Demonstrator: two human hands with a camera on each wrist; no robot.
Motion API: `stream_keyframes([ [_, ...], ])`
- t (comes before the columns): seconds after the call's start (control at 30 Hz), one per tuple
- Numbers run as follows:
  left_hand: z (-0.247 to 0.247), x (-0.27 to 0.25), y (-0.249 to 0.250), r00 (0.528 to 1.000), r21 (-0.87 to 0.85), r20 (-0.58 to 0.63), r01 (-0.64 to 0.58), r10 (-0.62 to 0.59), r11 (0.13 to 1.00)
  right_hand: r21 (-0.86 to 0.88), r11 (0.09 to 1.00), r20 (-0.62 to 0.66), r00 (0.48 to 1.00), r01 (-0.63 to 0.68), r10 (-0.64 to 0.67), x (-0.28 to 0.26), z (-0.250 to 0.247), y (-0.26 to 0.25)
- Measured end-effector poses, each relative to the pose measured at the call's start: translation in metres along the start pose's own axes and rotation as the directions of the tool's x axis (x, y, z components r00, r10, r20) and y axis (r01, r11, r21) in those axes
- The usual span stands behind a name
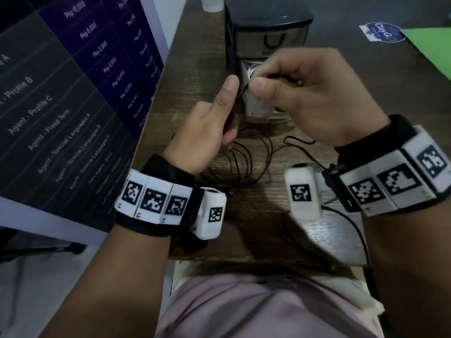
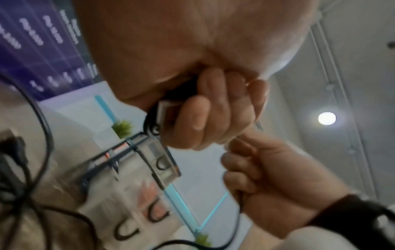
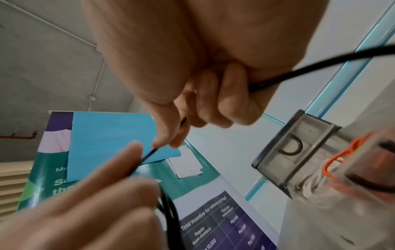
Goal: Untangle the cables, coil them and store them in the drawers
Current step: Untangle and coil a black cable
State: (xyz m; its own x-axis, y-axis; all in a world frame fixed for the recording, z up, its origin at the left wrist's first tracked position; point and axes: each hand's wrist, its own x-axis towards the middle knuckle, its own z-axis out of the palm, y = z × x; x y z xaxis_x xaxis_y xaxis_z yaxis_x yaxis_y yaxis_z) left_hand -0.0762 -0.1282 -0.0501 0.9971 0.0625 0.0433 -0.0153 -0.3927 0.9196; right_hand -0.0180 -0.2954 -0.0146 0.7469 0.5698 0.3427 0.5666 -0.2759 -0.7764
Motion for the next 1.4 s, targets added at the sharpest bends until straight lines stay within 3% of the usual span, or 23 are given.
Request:
stream_keyframes([
  [0.1, 0.005, -0.005, 0.004, 0.984, -0.226, 0.169, -0.010, 0.050, 0.974, 0.063, 0.997, -0.163, 0.986, 0.032, -0.021, 0.005, 0.006, 0.007],
  [0.2, 0.006, -0.005, 0.009, 0.956, -0.472, 0.225, -0.063, 0.190, 0.879, 0.047, 0.998, -0.185, 0.983, 0.033, -0.024, 0.009, 0.020, 0.015],
  [0.37, 0.002, 0.000, 0.019, 0.941, -0.714, 0.098, -0.161, 0.325, 0.681, 0.051, 0.995, -0.057, 0.995, -0.085, 0.088, 0.010, 0.043, 0.028],
  [0.57, -0.006, 0.003, 0.019, 0.944, -0.783, -0.152, -0.295, 0.291, 0.548, -0.111, 0.977, 0.079, 0.978, -0.183, 0.192, -0.004, 0.050, 0.035],
  [0.67, -0.005, 0.005, 0.017, 0.937, -0.720, -0.260, -0.350, 0.235, 0.599, -0.118, 0.981, 0.105, 0.980, -0.154, 0.167, -0.006, 0.051, 0.029],
  [0.83, 0.001, 0.010, 0.008, 0.877, -0.311, -0.409, -0.395, 0.253, 0.865, -0.095, 0.983, 0.138, 0.976, -0.158, 0.170, -0.004, 0.046, 0.023],
  [1.0, -0.011, 0.010, -0.005, 0.800, 0.036, -0.519, -0.333, 0.302, 0.942, 0.006, 0.985, 0.148, 0.974, -0.173, 0.170, -0.009, 0.037, 0.016],
  [1.07, -0.014, 0.012, -0.005, 0.820, 0.163, -0.492, -0.243, 0.293, 0.956, 0.044, 0.994, 0.139, 0.986, -0.100, 0.093, -0.009, 0.035, 0.014],
  [1.2, -0.011, 0.016, -0.009, 0.935, 0.305, -0.326, -0.037, 0.141, 0.952, 0.050, 0.999, 0.117, 0.993, 0.012, -0.017, -0.004, 0.025, 0.009],
  [1.3, -0.010, 0.012, -0.008, 0.984, 0.255, -0.173, 0.008, 0.038, 0.967, 0.036, 0.998, 0.090, 0.994, 0.054, -0.057, -0.001, 0.016, 0.010],
  [1.4, -0.005, 0.004, 0.006, 0.997, 0.119, -0.073, 0.011, -0.002, 0.993, 0.003, 0.995, -0.036, 0.994, 0.102, -0.101, 0.001, 0.017, 0.011],
])
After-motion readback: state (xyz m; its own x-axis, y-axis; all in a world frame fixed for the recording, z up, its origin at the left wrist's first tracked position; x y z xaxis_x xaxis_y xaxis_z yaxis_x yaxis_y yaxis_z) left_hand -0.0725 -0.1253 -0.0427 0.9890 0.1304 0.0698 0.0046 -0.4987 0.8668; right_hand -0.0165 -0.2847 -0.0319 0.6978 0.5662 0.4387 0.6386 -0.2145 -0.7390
